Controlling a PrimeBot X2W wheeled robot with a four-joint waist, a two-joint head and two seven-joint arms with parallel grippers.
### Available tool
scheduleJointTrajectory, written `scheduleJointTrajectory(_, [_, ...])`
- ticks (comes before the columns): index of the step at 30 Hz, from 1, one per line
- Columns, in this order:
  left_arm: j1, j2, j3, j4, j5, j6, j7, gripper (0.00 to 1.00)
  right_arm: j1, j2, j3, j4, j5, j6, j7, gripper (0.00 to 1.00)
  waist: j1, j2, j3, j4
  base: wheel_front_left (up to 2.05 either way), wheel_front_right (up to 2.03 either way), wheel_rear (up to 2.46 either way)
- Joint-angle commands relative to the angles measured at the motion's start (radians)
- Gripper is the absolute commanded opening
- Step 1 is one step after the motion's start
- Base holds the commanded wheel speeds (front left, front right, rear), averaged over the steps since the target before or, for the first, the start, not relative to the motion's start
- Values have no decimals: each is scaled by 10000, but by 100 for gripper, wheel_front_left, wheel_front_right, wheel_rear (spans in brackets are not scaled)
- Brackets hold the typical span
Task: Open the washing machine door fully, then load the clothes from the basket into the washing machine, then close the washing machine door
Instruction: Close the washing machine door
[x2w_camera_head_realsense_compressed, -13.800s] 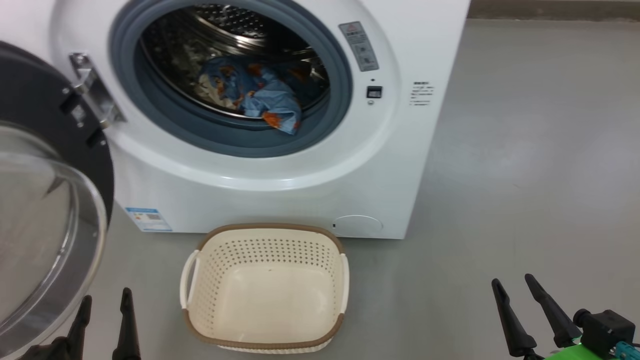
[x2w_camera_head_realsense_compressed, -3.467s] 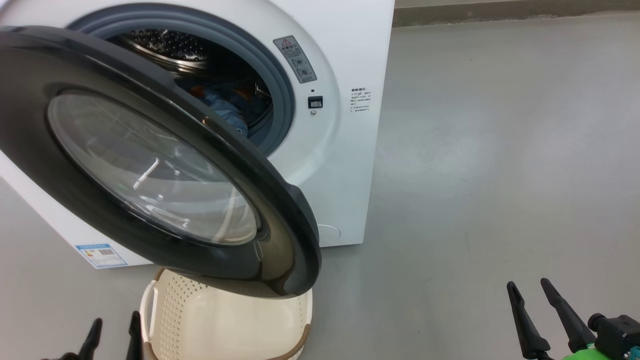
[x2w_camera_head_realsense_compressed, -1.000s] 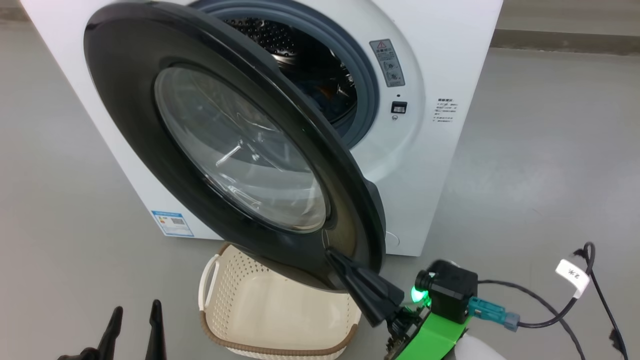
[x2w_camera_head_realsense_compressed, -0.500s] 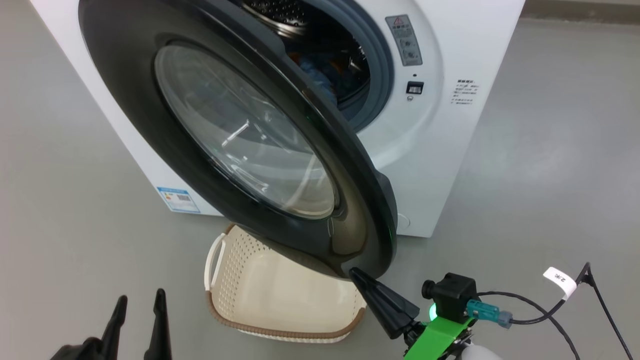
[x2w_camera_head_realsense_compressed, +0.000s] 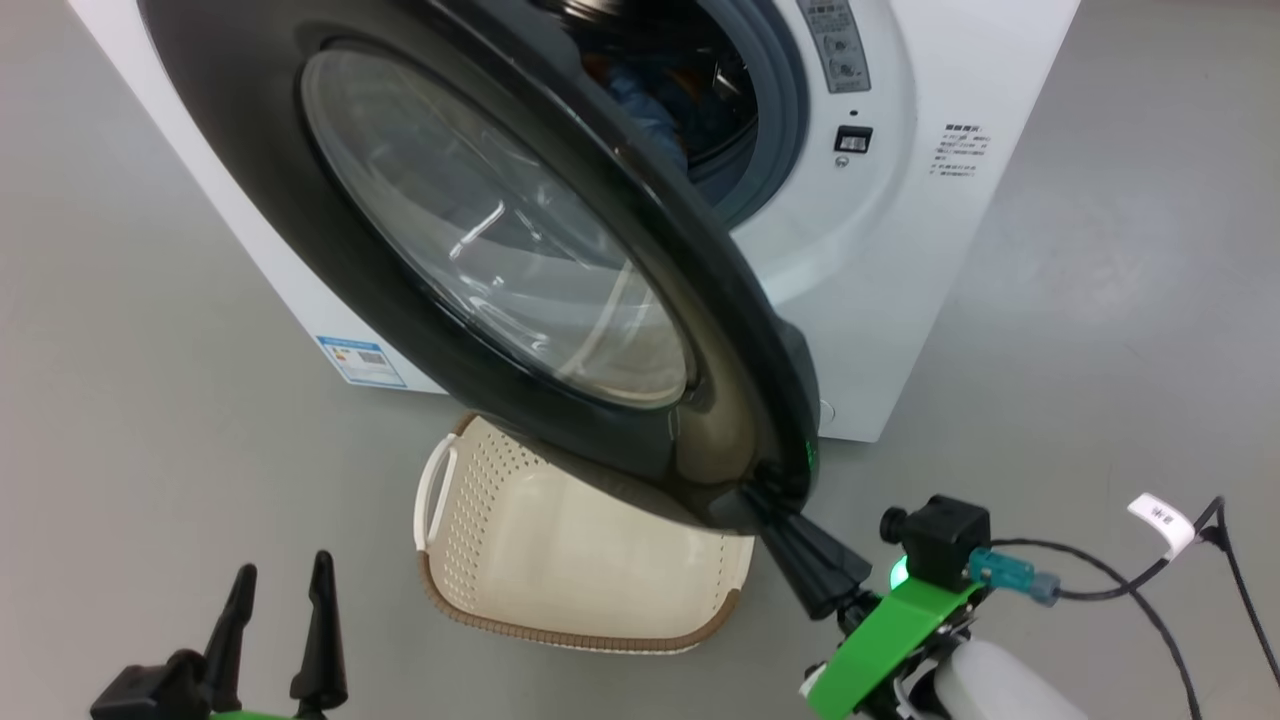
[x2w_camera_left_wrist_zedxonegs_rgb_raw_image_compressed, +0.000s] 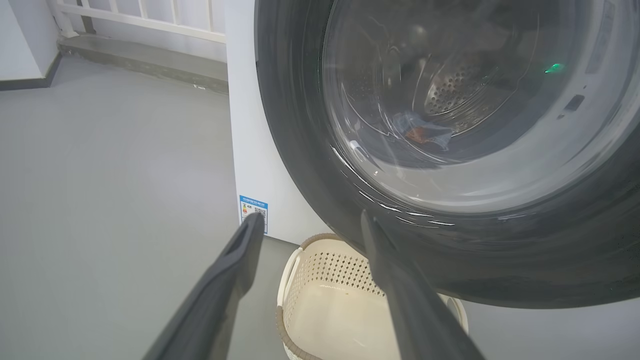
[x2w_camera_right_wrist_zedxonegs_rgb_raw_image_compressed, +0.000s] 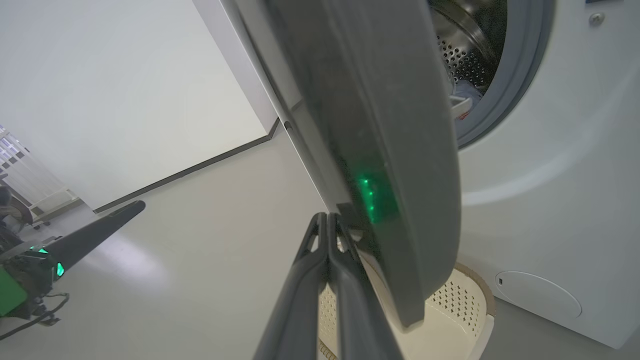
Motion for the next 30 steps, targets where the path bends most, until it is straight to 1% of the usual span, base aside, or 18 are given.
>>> scheduleJointTrajectory(1, [-440,83,296,-214,-93,-15,-103,100,-350,23,-14,-158,-17,16,-49,0,0,0,94,21,0,0,0])
scheduleJointTrajectory(7, [-621,64,230,-278,-110,-15,-103,100,-648,-47,-440,-49,-101,16,-49,0,0,0,398,77,0,0,0])
scheduleJointTrajectory(14, [-946,42,93,-334,-197,-15,-103,100,-1281,-130,-1201,131,-242,16,-49,0,0,0,934,215,0,0,0])
scheduleJointTrajectory(30, [-1465,31,-386,-422,-480,-15,-103,100,-2678,-631,-2695,599,-390,16,-49,0,0,0,1660,884,0,0,0])
